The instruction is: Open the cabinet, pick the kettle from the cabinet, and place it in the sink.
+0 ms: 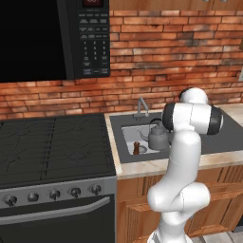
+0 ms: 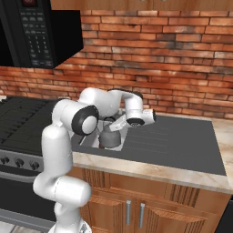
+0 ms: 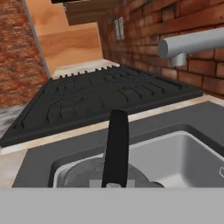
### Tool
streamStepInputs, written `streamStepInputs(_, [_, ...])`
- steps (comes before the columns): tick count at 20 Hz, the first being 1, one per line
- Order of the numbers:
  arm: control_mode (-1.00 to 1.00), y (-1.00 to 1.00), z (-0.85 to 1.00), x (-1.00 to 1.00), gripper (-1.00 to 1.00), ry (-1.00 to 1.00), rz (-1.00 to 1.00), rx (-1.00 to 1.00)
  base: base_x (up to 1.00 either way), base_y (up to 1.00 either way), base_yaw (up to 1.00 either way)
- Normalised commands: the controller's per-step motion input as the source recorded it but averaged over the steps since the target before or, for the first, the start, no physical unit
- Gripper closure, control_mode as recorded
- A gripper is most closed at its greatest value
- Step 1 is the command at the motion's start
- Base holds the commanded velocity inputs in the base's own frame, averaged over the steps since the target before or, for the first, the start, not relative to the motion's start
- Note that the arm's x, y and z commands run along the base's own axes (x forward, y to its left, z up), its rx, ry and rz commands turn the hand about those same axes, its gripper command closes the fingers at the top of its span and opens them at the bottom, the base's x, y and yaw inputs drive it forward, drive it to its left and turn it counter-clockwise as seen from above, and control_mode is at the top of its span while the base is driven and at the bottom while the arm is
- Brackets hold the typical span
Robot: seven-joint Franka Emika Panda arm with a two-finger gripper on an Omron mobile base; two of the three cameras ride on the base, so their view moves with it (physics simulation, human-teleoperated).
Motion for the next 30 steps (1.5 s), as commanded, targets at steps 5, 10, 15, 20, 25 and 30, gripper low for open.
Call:
streamStepInputs(5, [-1.00, 0.10, -0.13, 0.17, 1.00, -0.05, 0.00, -0.12, 0.00, 0.00, 0.00])
streamStepInputs(10, [-1.00, 0.09, -0.11, 0.19, 1.00, -0.09, -0.02, -0.10, 0.00, 0.00, 0.00])
streamStepInputs(15, [-1.00, 0.01, -0.10, 0.14, 1.00, -0.07, -0.04, -0.09, 0.00, 0.00, 0.00])
streamStepInputs(20, [-1.00, 0.00, -0.13, 0.07, 1.00, -0.05, -0.07, -0.08, 0.00, 0.00, 0.00])
streamStepInputs(25, [-1.00, 0.00, -0.13, 0.13, 1.00, -0.01, -0.08, -0.05, 0.00, 0.00, 0.00])
streamStepInputs(30, [-1.00, 0.00, -0.11, 0.14, 1.00, -0.02, -0.09, -0.01, 0.00, 0.00, 0.00])
